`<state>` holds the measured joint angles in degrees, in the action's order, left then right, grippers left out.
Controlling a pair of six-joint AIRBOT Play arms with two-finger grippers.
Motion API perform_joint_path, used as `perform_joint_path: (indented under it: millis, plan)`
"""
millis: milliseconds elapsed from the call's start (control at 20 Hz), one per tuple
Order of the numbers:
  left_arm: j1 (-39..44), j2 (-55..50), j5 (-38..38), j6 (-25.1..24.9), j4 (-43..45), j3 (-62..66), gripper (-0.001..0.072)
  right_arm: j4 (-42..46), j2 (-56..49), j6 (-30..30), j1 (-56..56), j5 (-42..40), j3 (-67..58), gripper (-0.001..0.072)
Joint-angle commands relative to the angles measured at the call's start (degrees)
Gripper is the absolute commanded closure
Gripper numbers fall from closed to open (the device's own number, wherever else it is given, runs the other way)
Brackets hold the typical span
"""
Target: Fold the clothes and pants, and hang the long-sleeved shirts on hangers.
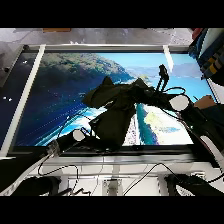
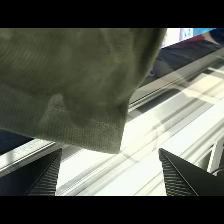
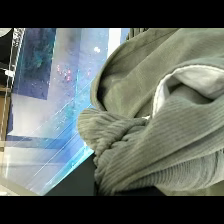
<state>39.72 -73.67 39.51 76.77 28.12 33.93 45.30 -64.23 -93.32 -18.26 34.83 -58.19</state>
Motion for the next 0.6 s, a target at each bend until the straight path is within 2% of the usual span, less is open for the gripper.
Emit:
perform_joint_path:
  millis: [0,100,150,200,300,400,450,500,550]
  plan:
    - [0.9,-1.2,-1.3,4.5,1.4,0.0,0.0023,0.0,0.0,0.0,0.0,0.3,0.0,0.0673]
    - [2.3,-2.7,-3.4,5.5,-1.9,0.0,0.0049,-0.1,0.0,0.0,0.0,0.2,0.0,0.0673]
    - [3.1,-3.1,-5.5,5.5,-4.0,0.0,0.0129,-0.1,0.0,0.0,0.0,0.2,0.0,0.0674]
    - [3.7,-3.2,-7.9,5.5,-5.2,0.0,0.0169,-0.1,0.0,0.0,0.0,0.2,0.0,0.0674]
    - [4.1,-3.2,-11.4,5.6,-6.4,0.0,0.0192,-0.1,0.0,0.0,0.0,0.2,0.0,0.0673]
    - [4.0,-3.2,-13.3,5.6,-6.4,0.0,0.0375,-0.1,0.0,0.0,0.0,0.2,0.0,0.0674]
    - [4.0,-3.2,-13.6,5.6,-6.8,0.0,0.0416,-0.1,0.0,0.0,0.0,0.2,0.0,0.0673]
    - [4.0,-3.2,-13.6,5.5,-7.6,0.0,0.0502,-0.1,0.0,0.0,0.0,0.2,0.0,0.0673]
    - [4.0,-3.2,-13.8,5.6,-7.7,0.1,0.0559,-0.1,0.0,0.0,0.0,0.2,0.0,0.0673]
